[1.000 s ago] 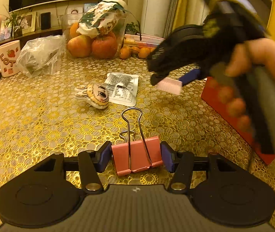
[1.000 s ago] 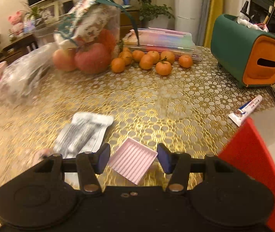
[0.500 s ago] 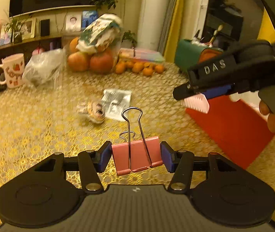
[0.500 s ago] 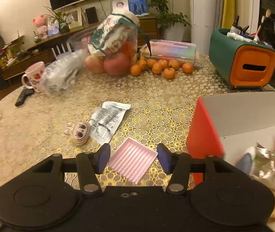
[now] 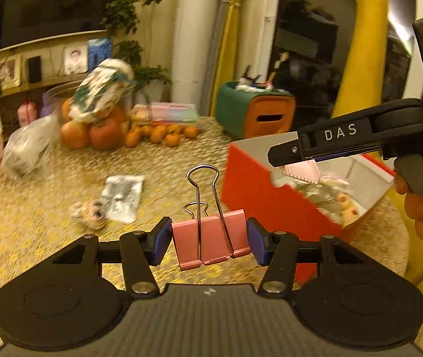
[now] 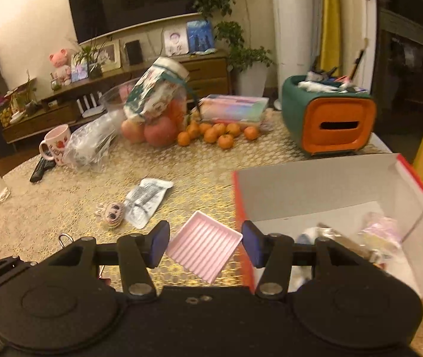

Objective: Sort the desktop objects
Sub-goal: 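Carry the pink clip and pink tray with both tools over the red box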

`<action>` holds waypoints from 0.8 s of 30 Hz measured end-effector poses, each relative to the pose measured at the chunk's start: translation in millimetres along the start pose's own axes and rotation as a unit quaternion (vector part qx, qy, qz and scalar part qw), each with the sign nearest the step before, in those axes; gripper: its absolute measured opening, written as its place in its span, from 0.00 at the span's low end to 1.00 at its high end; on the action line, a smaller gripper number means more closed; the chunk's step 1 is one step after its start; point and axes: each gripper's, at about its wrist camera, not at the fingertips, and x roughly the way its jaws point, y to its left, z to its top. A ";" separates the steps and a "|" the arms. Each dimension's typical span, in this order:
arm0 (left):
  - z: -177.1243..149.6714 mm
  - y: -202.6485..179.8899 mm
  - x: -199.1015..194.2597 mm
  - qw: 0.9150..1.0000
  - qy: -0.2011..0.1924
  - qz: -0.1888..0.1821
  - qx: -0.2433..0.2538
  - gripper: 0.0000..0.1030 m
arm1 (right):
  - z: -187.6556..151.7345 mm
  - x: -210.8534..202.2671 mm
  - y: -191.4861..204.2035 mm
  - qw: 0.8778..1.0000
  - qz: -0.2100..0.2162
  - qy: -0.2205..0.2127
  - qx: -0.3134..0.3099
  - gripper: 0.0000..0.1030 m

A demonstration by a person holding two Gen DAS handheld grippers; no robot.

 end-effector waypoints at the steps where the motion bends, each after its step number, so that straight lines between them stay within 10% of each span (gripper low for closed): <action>1: 3.2 -5.9 0.6 1.000 0.000 -0.005 0.004 0.52 | 0.2 -4.0 -5.8 1.000 -0.004 -0.004 0.003 0.51; 24: 54.4 -119.2 110.4 0.989 0.082 -0.086 0.084 0.52 | -14.0 -7.5 -149.1 0.991 -0.113 -0.009 0.078 0.51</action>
